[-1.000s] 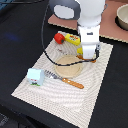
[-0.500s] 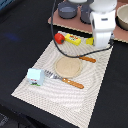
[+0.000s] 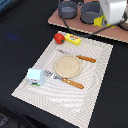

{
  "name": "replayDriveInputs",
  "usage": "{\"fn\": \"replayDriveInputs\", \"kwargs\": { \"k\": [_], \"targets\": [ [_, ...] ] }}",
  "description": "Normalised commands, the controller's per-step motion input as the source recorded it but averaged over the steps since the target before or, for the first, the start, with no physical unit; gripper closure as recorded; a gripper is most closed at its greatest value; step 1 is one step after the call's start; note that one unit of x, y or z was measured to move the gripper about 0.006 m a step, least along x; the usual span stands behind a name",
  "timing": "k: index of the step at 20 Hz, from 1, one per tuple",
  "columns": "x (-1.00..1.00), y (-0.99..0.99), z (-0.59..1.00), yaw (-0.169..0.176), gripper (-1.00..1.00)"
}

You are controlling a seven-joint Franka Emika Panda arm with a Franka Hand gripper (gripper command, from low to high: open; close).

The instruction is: Interact with the objects in diverse but meaningful ways.

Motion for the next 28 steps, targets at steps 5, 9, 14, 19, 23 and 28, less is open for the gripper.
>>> {"fn": "replayDriveInputs", "kwargs": {
  "k": [5,9,14,19,23,28],
  "targets": [
    [-0.05,0.49,0.87,0.070,1.00],
    [-0.34,0.50,0.55,0.104,1.00],
    [-0.68,0.40,0.17,0.129,1.00],
    [-0.86,0.02,-0.31,0.151,1.00],
    [-0.96,0.00,-0.43,0.119,1.00],
    [-1.00,0.00,-0.45,0.089,1.00]
  ]
}}
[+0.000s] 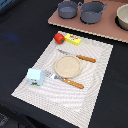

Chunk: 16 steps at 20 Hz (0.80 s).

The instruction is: Interact with the objects in diverse but meaningful ways.

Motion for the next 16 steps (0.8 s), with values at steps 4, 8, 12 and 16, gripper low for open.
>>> {"fn": "replayDriveInputs", "kwargs": {
  "k": [4,8,12,16],
  "targets": [
    [-1.00,0.01,-0.30,0.087,1.00],
    [-1.00,0.03,-0.29,0.083,1.00],
    [-1.00,0.02,-0.32,0.082,1.00],
    [-0.85,0.00,-0.33,0.071,1.00]
  ]
}}
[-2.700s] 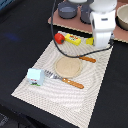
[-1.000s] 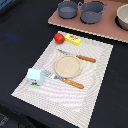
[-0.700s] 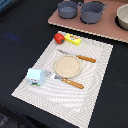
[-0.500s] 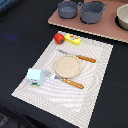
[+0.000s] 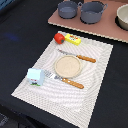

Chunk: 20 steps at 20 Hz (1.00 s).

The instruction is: Interact with the objects in diverse but meaningful ways.

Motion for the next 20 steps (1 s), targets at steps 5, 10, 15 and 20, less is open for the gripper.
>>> {"fn": "replayDriveInputs", "kwargs": {
  "k": [5,10,15,20],
  "targets": [
    [-0.77,-0.01,-0.41,0.059,1.00],
    [-0.35,-0.10,-0.33,0.019,1.00],
    [-0.31,-0.17,-0.32,0.011,1.00],
    [-0.26,-0.16,-0.29,0.005,1.00]
  ]
}}
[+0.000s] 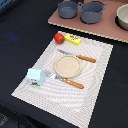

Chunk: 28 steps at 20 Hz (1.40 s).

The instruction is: Interact with the objects in diverse but meaningful ways.

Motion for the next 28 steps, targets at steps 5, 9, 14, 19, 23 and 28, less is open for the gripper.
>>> {"fn": "replayDriveInputs", "kwargs": {
  "k": [5,9,14,19,23,28],
  "targets": [
    [-0.27,-0.12,-0.31,0.005,1.00],
    [-0.22,-0.14,-0.30,0.003,1.00],
    [-0.20,-0.16,-0.25,0.000,1.00],
    [-0.13,-0.22,-0.18,0.000,1.00],
    [-0.12,-0.22,-0.20,0.000,1.00],
    [-0.12,-0.15,-0.22,0.000,1.00]
  ]
}}
